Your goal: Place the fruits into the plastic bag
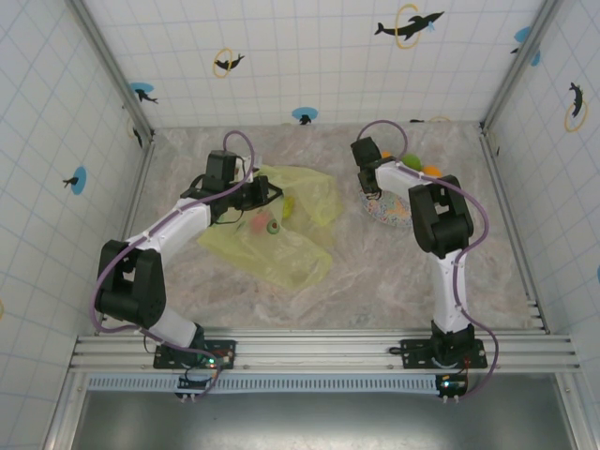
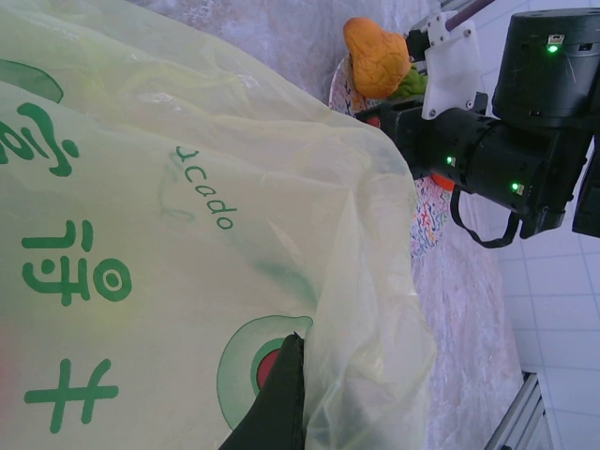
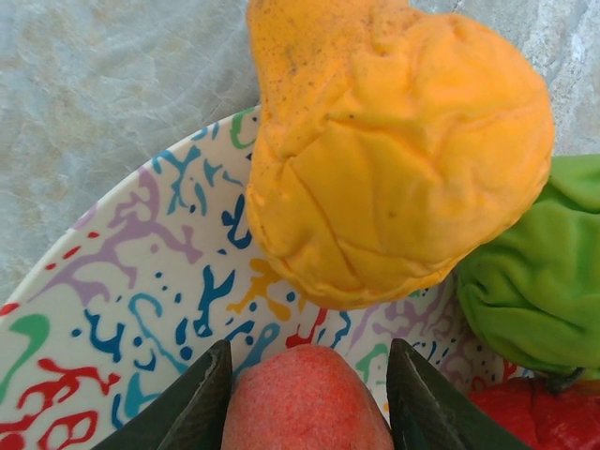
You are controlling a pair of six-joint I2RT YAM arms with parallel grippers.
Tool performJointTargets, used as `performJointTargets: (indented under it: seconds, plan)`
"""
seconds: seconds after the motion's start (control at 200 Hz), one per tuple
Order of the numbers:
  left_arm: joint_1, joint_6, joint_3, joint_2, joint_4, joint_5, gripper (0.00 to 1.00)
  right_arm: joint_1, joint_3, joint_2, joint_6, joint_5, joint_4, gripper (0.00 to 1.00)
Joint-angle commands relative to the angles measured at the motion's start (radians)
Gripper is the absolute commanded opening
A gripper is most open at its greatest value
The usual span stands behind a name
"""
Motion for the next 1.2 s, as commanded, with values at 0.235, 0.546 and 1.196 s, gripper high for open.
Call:
performJointTargets:
  seconds: [0.235, 0.546, 1.196]
  plan:
    - [0.007, -0.028, -0.003, -0.022, 0.029, 0.021, 0.00, 0.057, -0.348, -0.422, 0.087, -0.344, 0.163, 0.43]
    - [0.006, -0.041, -0.011, -0.030, 0.051, 0.035, 0.00, 0.181, -0.768, -0.693, 0.142, -0.734, 0.494, 0.44]
    - [0.008, -0.077, -0.024, -0.030, 0.093, 0.085, 0.00, 0.407, -0.660, -0.335, 0.163, -0.893, 1.022, 0.46]
